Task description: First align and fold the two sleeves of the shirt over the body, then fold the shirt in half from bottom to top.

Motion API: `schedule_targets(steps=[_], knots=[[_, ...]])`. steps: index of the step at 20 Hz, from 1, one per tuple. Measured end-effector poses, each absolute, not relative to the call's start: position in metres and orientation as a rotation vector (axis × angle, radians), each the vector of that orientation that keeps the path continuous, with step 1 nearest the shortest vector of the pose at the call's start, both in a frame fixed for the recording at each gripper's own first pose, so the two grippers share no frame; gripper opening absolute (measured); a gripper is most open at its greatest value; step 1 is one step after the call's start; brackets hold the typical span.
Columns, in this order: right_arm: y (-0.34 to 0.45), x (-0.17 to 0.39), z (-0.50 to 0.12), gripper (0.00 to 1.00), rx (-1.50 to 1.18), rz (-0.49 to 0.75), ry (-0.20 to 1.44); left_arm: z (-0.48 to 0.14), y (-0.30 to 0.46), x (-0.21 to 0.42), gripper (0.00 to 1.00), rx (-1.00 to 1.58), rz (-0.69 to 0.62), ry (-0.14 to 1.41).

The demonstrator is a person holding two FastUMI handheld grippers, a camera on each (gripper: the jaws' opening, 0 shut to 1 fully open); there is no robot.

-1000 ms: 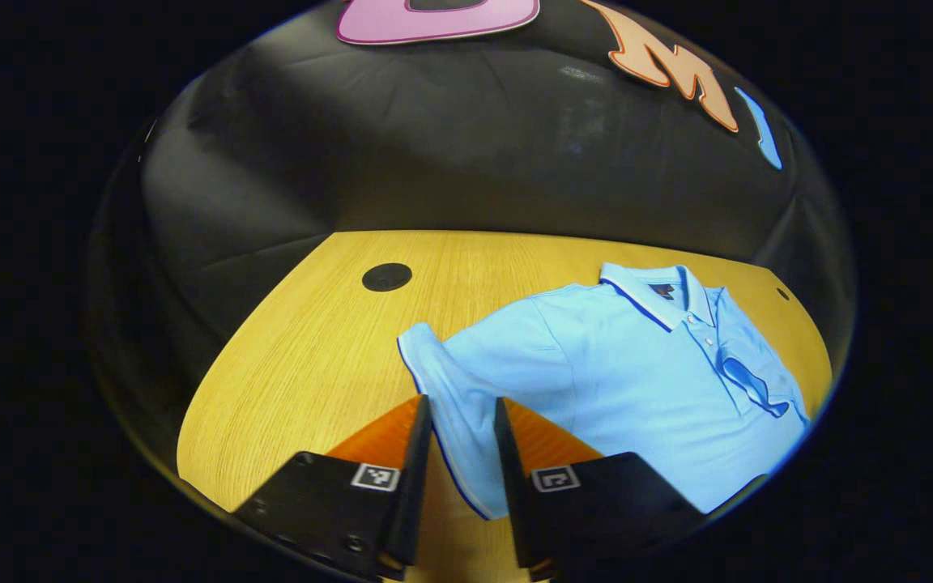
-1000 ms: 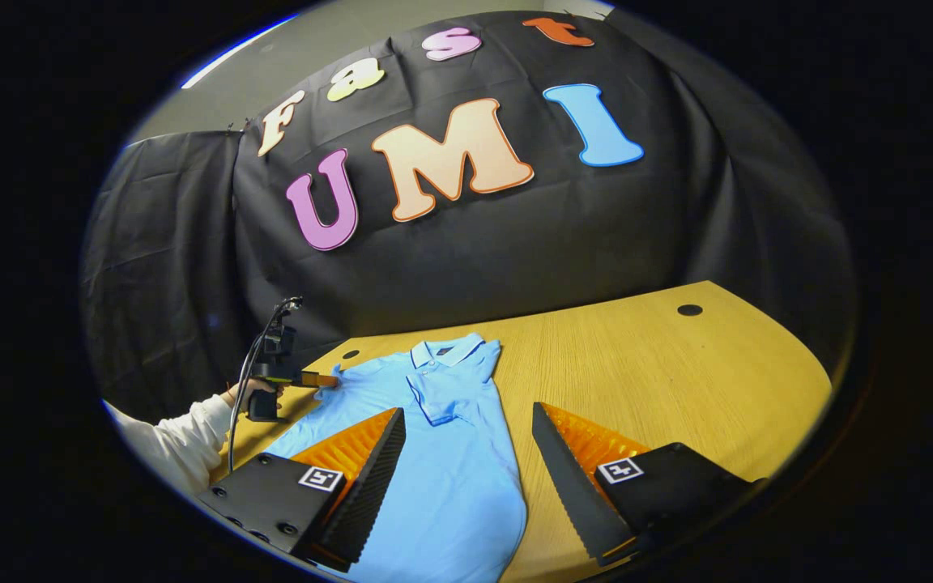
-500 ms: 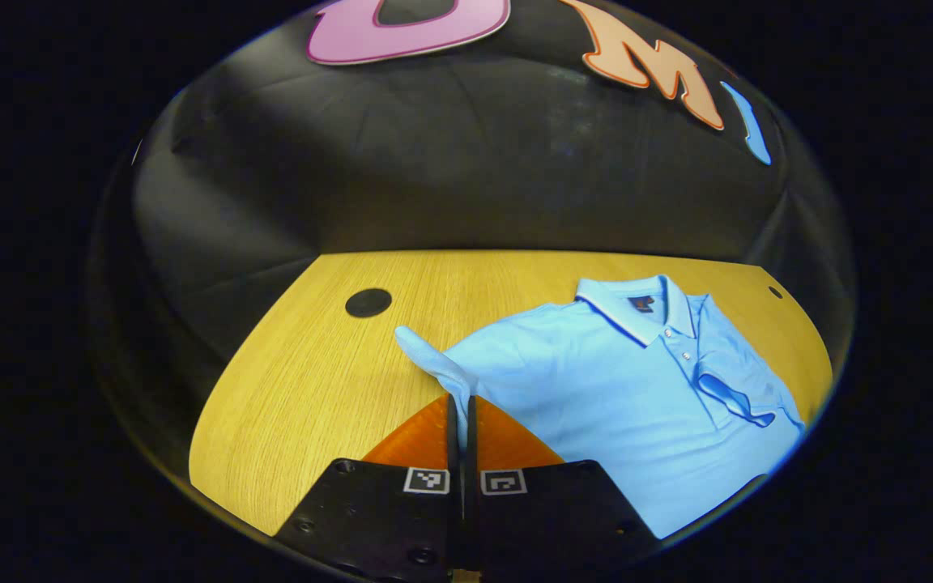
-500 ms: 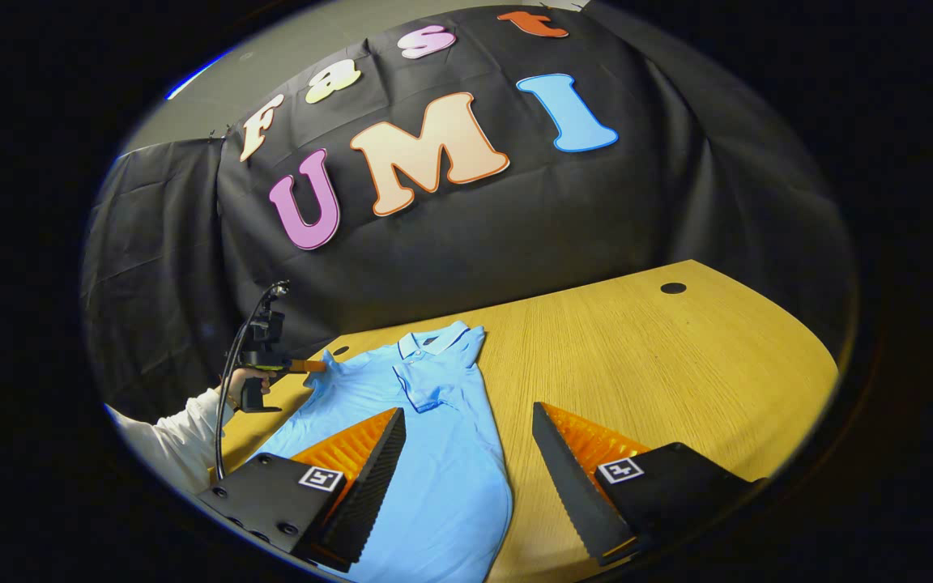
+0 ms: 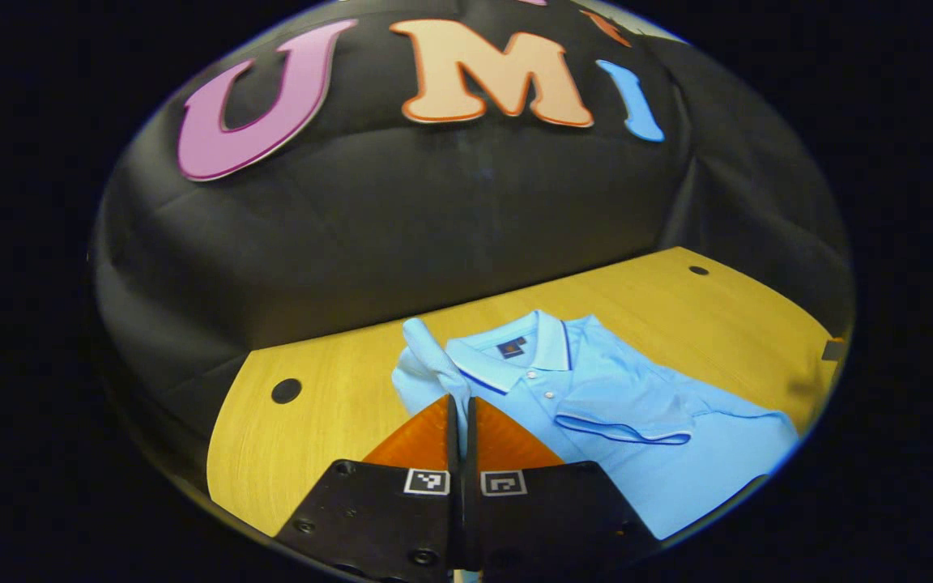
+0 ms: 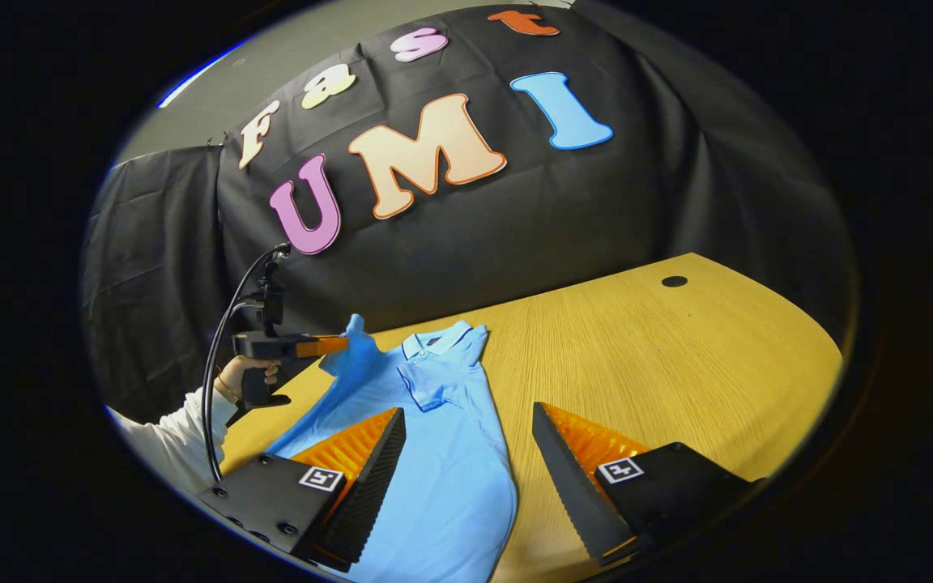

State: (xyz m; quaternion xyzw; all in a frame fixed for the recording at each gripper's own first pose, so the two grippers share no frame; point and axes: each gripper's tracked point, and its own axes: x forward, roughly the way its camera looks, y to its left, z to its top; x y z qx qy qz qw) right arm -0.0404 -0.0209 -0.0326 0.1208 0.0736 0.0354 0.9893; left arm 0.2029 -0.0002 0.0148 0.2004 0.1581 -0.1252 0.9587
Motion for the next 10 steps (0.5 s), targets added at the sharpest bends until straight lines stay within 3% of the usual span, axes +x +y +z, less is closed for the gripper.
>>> schedule_targets(steps=[6, 10], knots=[[-0.015, -0.046, -0.047, 0.98, 0.210, 0.079, 0.174, -0.023, -0.061, 0.193, 0.00, 0.422, -0.359, 0.367], [-0.012, -0.053, -0.055, 0.98, 0.192, 0.090, 0.192, -0.032, -0.066, 0.187, 0.12, 0.390, -0.340, 0.386]])
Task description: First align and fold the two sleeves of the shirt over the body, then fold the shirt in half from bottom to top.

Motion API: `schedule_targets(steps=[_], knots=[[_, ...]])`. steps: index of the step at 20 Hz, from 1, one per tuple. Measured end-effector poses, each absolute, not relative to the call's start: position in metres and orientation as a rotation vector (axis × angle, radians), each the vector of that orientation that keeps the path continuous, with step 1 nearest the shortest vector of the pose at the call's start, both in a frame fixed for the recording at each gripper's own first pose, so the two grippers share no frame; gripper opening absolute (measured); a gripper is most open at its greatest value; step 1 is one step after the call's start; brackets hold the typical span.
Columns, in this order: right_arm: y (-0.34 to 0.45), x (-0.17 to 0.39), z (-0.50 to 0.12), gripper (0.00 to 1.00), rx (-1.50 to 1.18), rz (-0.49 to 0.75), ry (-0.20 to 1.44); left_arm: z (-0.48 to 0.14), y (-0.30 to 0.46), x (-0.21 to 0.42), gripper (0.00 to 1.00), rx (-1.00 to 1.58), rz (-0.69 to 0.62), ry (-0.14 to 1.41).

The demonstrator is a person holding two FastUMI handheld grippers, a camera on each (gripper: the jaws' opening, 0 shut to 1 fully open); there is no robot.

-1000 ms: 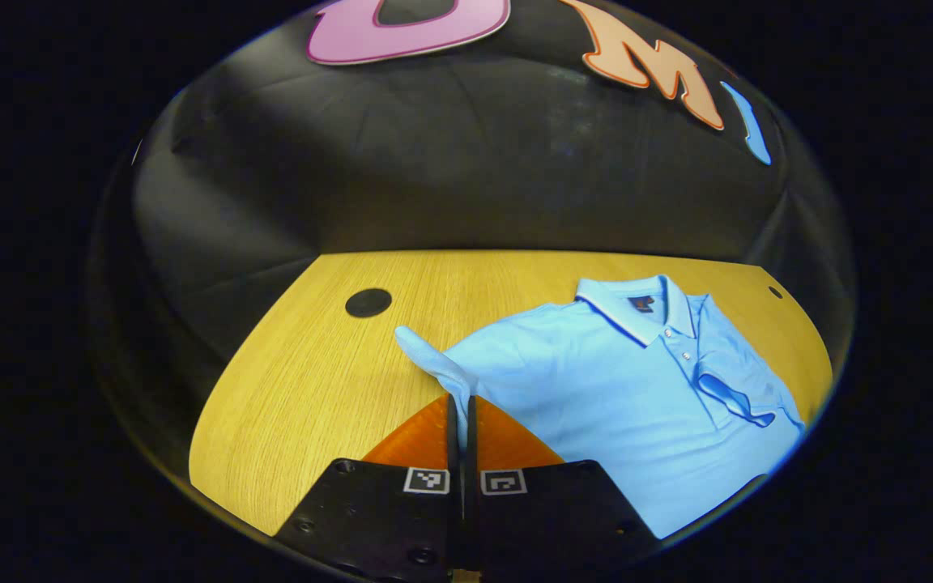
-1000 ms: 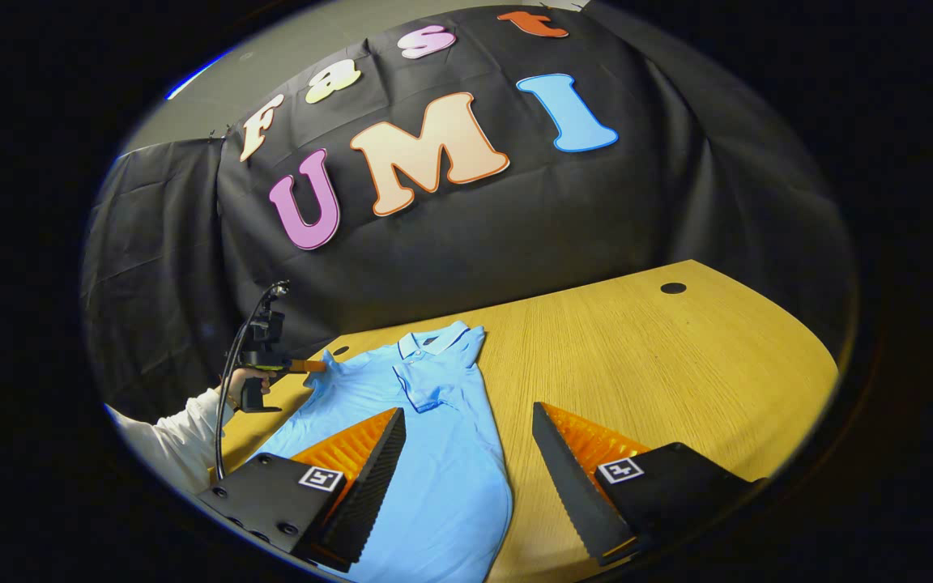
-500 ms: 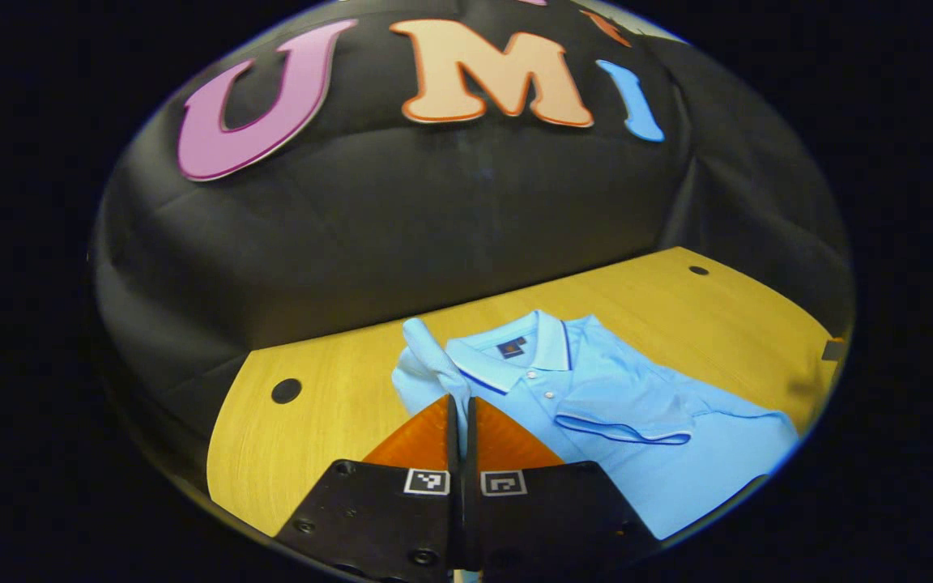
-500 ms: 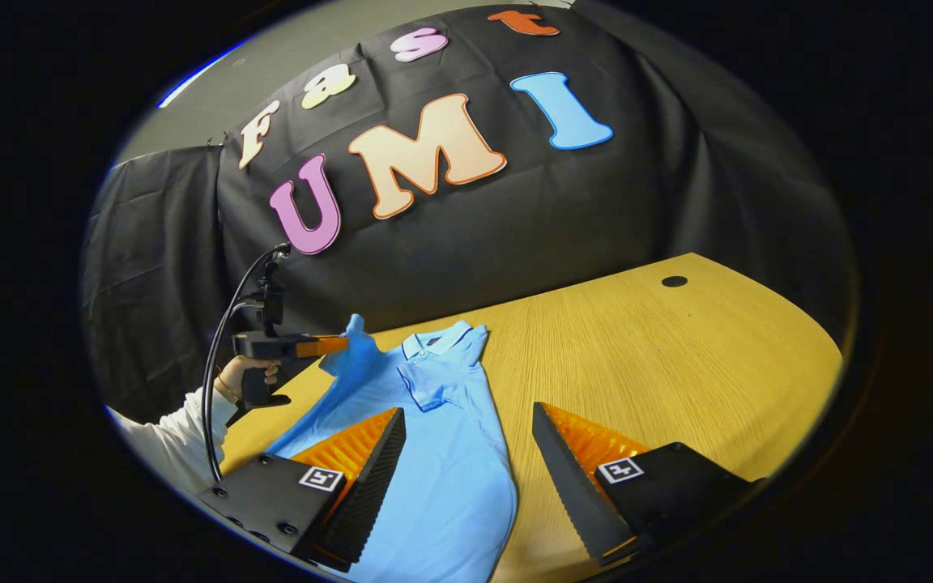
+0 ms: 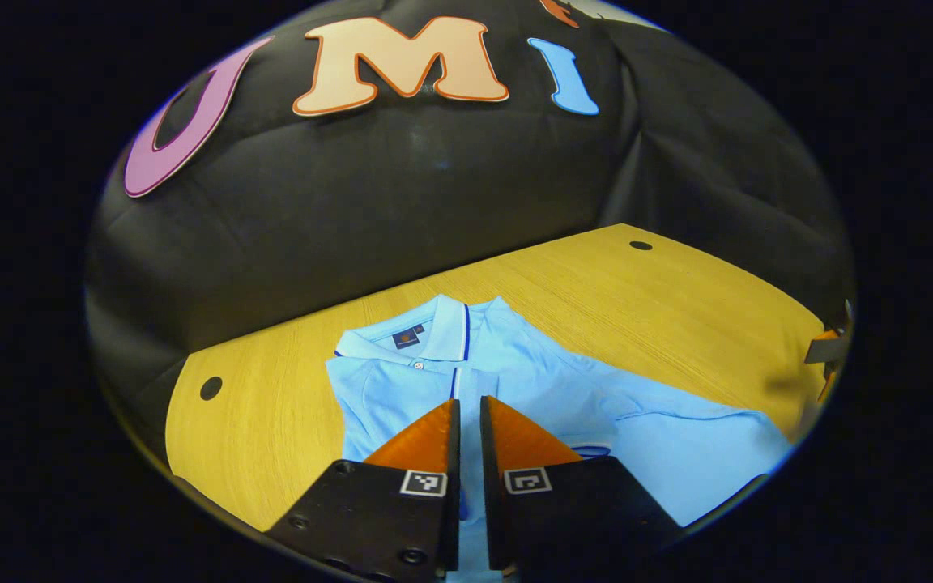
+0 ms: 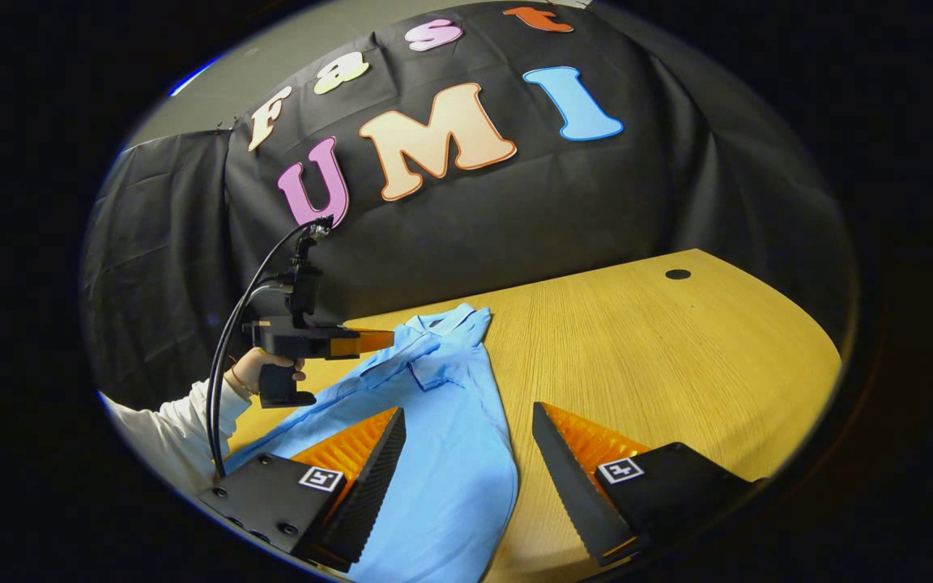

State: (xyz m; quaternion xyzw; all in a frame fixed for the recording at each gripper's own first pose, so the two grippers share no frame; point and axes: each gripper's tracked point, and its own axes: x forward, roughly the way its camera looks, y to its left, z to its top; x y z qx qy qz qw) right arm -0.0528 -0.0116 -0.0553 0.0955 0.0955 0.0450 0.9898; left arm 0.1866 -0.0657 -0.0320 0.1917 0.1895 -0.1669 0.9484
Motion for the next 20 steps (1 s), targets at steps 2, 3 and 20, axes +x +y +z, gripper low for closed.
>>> schedule_targets(steps=[2, 3, 20], knots=[[-0.008, -0.057, -0.060, 0.98, 0.178, 0.098, 0.202, -0.031, -0.054, 0.180, 0.26, 0.388, -0.294, 0.391], [-0.006, -0.060, -0.063, 0.98, 0.170, 0.102, 0.204, -0.029, -0.045, 0.176, 0.26, 0.383, -0.266, 0.390], [0.032, -0.135, -0.115, 0.98, 0.019, 0.195, 0.282, -0.064, 0.072, -0.082, 0.96, 0.260, -0.094, 0.414]])
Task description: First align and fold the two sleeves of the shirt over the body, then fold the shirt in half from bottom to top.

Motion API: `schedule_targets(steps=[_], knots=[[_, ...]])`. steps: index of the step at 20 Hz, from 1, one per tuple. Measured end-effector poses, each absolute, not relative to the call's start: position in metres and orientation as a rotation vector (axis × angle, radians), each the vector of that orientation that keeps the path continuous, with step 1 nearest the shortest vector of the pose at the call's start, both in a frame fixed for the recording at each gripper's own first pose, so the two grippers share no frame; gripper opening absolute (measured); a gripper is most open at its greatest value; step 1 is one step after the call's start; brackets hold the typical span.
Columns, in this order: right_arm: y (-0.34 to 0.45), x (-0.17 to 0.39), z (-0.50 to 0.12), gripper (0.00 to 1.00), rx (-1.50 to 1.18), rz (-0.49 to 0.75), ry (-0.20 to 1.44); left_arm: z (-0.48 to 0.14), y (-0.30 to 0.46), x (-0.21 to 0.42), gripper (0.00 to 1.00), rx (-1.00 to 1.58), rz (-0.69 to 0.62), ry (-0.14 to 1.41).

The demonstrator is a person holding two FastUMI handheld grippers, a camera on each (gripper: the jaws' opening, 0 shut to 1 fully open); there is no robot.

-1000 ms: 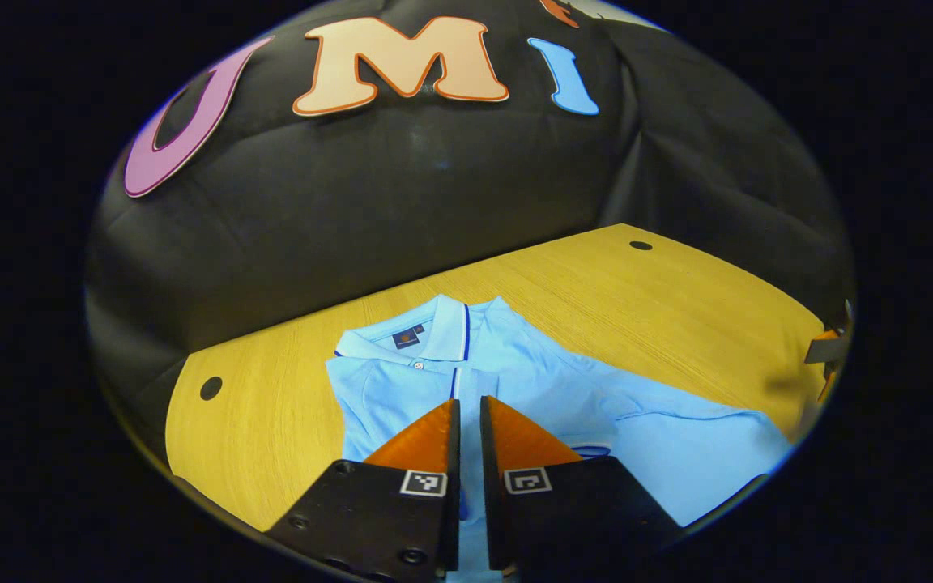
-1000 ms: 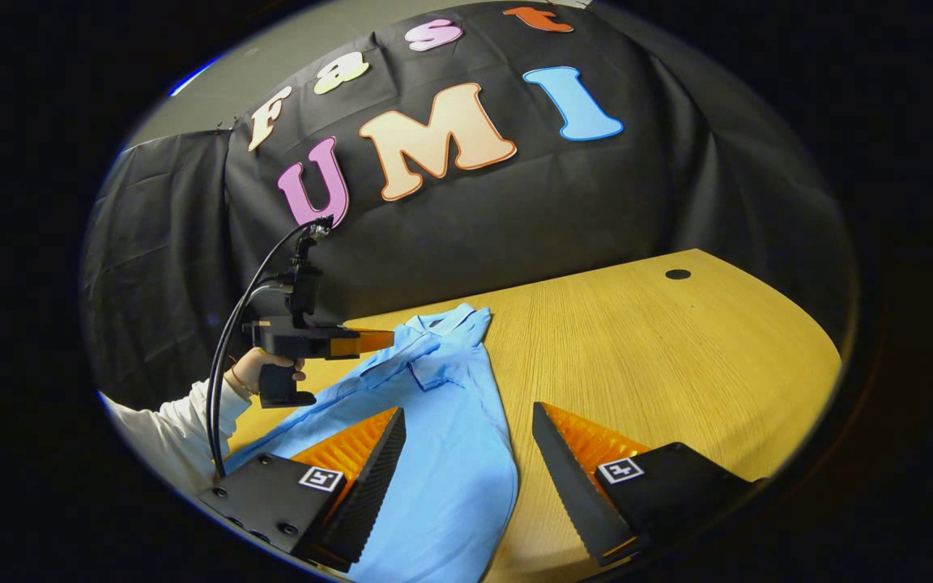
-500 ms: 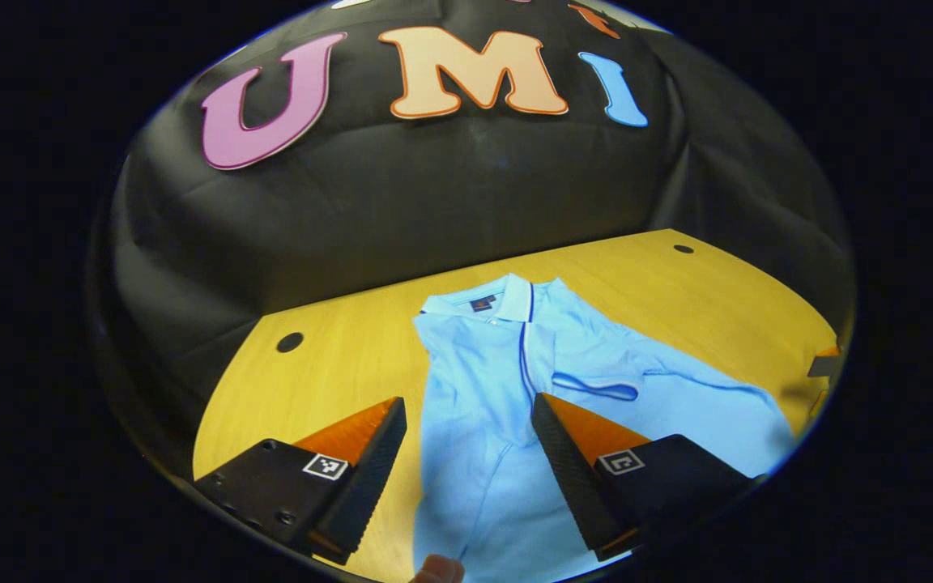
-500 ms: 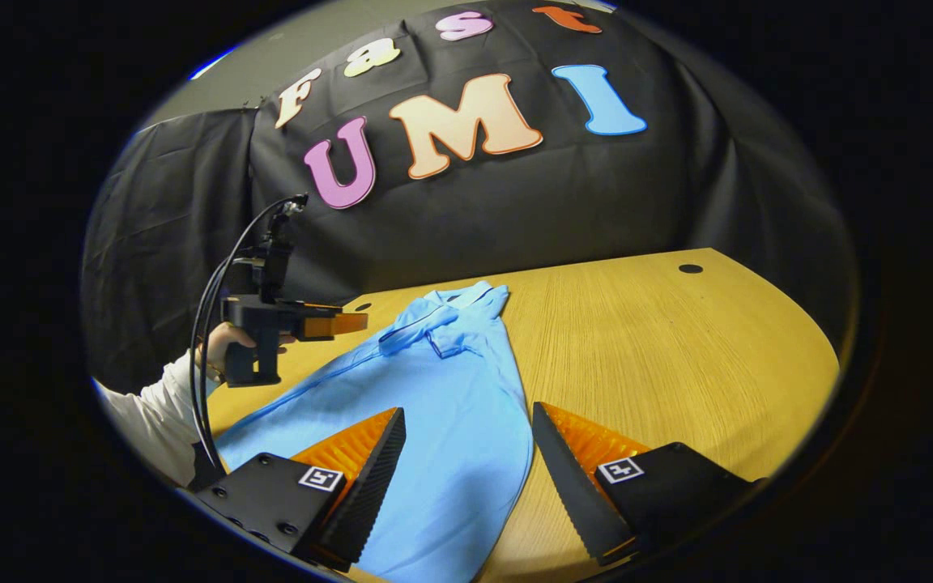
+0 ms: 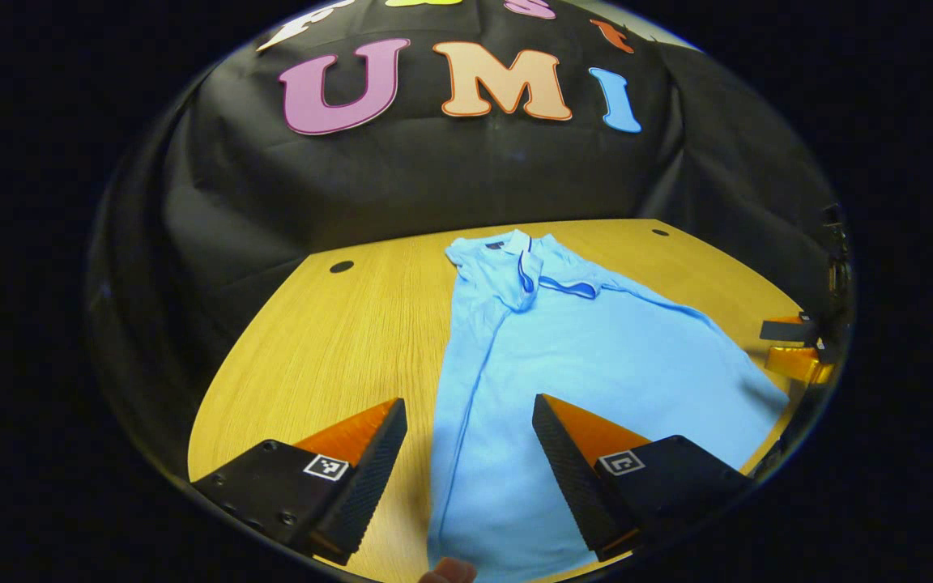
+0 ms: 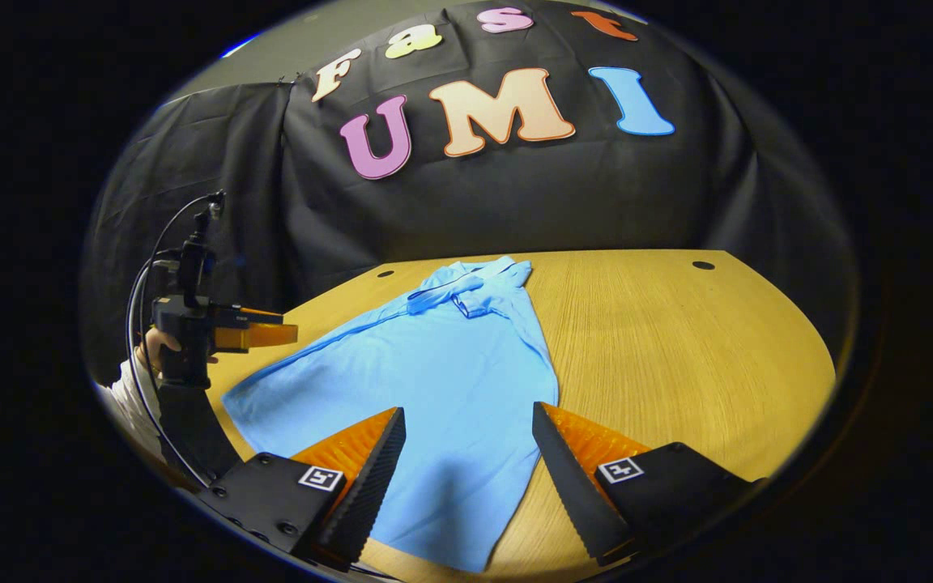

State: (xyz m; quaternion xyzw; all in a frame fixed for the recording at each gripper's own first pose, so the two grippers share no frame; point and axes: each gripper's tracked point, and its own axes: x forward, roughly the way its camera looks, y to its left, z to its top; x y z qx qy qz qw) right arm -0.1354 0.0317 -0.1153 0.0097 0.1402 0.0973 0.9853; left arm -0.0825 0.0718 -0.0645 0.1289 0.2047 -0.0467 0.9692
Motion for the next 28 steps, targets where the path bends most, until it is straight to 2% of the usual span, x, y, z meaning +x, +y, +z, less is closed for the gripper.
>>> schedule_targets(steps=[2, 3, 4, 8, 18, 20, 22, 23, 24, 25, 26, 27, 28], knots=[[0.032, -0.144, -0.123, 0.98, 0.002, 0.192, 0.288, -0.078, 0.080, -0.108, 0.96, 0.256, -0.080, 0.429], [0.032, -0.149, -0.127, 0.94, 0.001, 0.192, 0.291, -0.087, 0.082, -0.119, 0.95, 0.253, -0.076, 0.439], [0.032, -0.153, -0.130, 0.98, 0.002, 0.193, 0.294, -0.094, 0.083, -0.130, 0.95, 0.250, -0.072, 0.449], [0.032, -0.166, -0.146, 0.98, -0.017, 0.184, 0.312, -0.117, 0.089, -0.155, 0.95, 0.253, -0.060, 0.471], [0.042, -0.172, -0.163, 0.98, -0.066, 0.185, 0.317, -0.127, 0.084, -0.163, 0.95, 0.180, -0.091, 0.406], [0.040, -0.168, -0.165, 0.97, -0.108, 0.166, 0.311, -0.129, 0.079, -0.170, 0.92, 0.187, -0.112, 0.384], [0.046, -0.170, -0.166, 0.84, -0.116, 0.183, 0.305, -0.130, 0.075, -0.172, 0.81, 0.190, -0.130, 0.374], [0.051, -0.169, -0.166, 0.82, -0.106, 0.191, 0.303, -0.130, 0.072, -0.172, 0.73, 0.191, -0.143, 0.372], [0.054, -0.167, -0.167, 0.68, -0.099, 0.199, 0.302, -0.128, 0.068, -0.171, 0.71, 0.189, -0.162, 0.372], [0.056, -0.168, -0.167, 0.60, -0.091, 0.209, 0.301, -0.128, 0.065, -0.172, 0.58, 0.193, -0.176, 0.375], [0.060, -0.168, -0.167, 0.46, -0.079, 0.218, 0.303, -0.128, 0.063, -0.171, 0.50, 0.200, -0.187, 0.376], [0.062, -0.170, -0.169, 0.42, -0.067, 0.229, 0.306, -0.129, 0.059, -0.172, 0.40, 0.198, -0.202, 0.379], [0.065, -0.170, -0.169, 0.29, -0.055, 0.238, 0.311, -0.128, 0.056, -0.171, 0.35, 0.188, -0.214, 0.375]])
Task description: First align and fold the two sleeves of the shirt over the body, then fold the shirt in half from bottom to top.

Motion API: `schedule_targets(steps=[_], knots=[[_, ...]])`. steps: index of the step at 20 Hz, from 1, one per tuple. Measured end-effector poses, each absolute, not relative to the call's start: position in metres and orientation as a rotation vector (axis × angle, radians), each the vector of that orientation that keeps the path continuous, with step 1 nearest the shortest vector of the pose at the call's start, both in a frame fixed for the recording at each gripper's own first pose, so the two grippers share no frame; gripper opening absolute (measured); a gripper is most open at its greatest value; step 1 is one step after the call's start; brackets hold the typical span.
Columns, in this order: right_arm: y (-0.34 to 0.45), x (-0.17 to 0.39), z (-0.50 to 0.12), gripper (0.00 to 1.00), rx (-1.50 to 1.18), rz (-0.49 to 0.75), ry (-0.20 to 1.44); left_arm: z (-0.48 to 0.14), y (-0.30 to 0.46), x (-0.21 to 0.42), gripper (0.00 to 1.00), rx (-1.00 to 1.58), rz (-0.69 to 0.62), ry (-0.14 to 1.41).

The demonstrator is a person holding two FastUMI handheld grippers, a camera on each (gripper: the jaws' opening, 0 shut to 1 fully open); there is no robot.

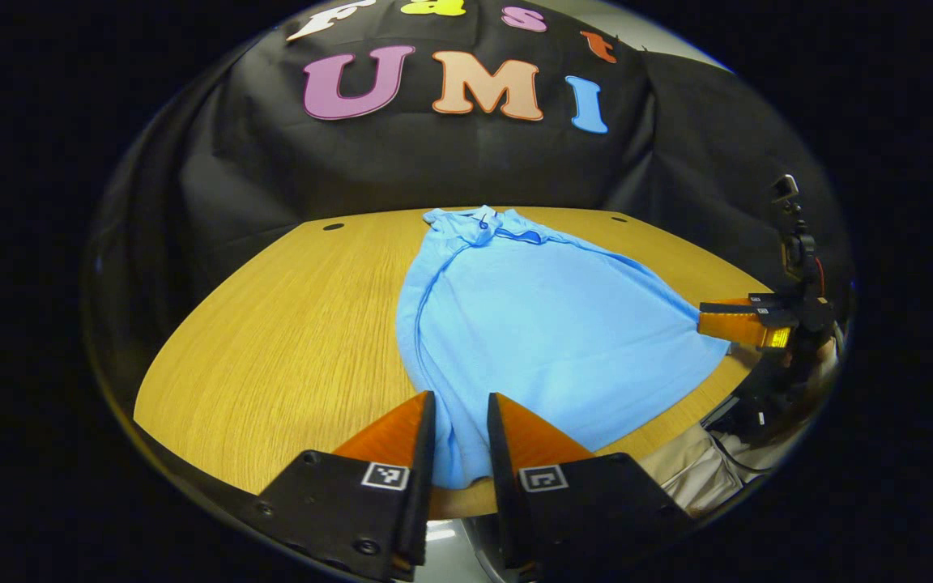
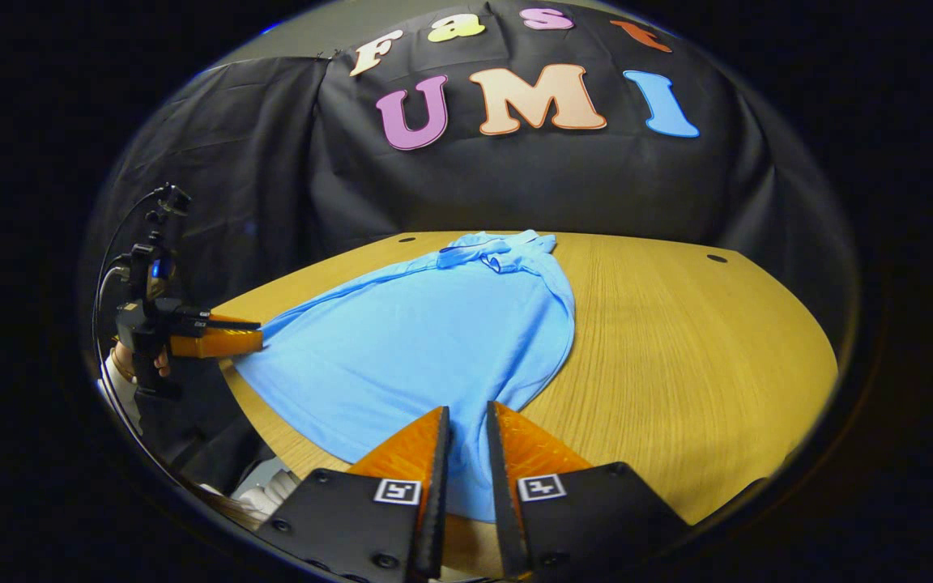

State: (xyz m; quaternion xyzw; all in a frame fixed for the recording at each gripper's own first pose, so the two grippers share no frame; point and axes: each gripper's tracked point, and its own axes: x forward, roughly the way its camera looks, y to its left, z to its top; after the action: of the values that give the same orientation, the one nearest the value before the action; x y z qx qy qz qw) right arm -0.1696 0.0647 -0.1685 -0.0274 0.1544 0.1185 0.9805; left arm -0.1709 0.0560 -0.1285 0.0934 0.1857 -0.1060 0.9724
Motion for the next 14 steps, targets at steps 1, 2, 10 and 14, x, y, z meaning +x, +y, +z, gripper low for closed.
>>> schedule_targets(steps=[1, 2, 10, 14], knots=[[0.065, -0.170, -0.169, 0.19, -0.045, 0.245, 0.316, -0.128, 0.054, -0.171, 0.19, 0.188, -0.220, 0.372], [0.066, -0.170, -0.169, 0.11, -0.044, 0.248, 0.318, -0.128, 0.052, -0.169, 0.12, 0.189, -0.230, 0.363], [0.067, -0.169, -0.165, 0.02, -0.067, 0.232, 0.317, -0.125, 0.051, -0.163, 0.00, 0.167, -0.231, 0.349], [0.070, -0.165, -0.157, 0.02, -0.047, 0.231, 0.303, -0.122, 0.052, -0.159, 0.00, 0.159, -0.231, 0.352]])
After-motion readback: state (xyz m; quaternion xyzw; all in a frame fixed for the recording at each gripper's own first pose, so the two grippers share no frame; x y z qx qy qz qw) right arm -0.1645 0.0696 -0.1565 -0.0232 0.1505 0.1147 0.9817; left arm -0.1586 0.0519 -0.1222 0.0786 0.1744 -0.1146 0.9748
